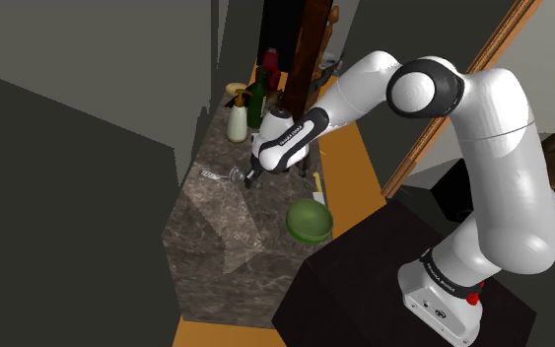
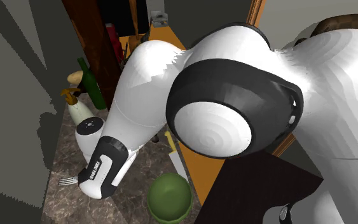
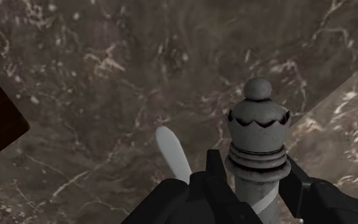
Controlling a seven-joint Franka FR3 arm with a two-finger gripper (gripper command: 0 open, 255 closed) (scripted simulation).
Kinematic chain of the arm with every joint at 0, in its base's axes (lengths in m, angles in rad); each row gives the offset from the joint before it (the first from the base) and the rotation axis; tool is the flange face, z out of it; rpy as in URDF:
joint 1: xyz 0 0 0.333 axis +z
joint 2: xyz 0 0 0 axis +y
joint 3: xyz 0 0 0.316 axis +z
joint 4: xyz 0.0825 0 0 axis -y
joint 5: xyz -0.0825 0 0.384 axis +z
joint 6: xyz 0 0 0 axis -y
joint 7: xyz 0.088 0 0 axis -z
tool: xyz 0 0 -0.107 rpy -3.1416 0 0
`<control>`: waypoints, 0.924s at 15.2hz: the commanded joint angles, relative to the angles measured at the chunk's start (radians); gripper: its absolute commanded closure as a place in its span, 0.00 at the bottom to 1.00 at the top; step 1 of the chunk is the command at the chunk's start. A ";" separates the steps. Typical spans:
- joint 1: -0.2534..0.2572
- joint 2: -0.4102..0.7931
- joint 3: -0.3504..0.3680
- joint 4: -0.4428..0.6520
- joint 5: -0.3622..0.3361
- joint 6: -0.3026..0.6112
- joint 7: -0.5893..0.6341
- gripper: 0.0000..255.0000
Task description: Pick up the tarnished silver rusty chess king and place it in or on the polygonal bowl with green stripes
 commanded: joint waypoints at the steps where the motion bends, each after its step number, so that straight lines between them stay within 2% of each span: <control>1: 0.000 -0.023 0.002 -0.011 0.001 -0.011 0.002 1.00; 14: -0.012 -0.181 0.015 -0.072 0.010 -0.108 0.005 1.00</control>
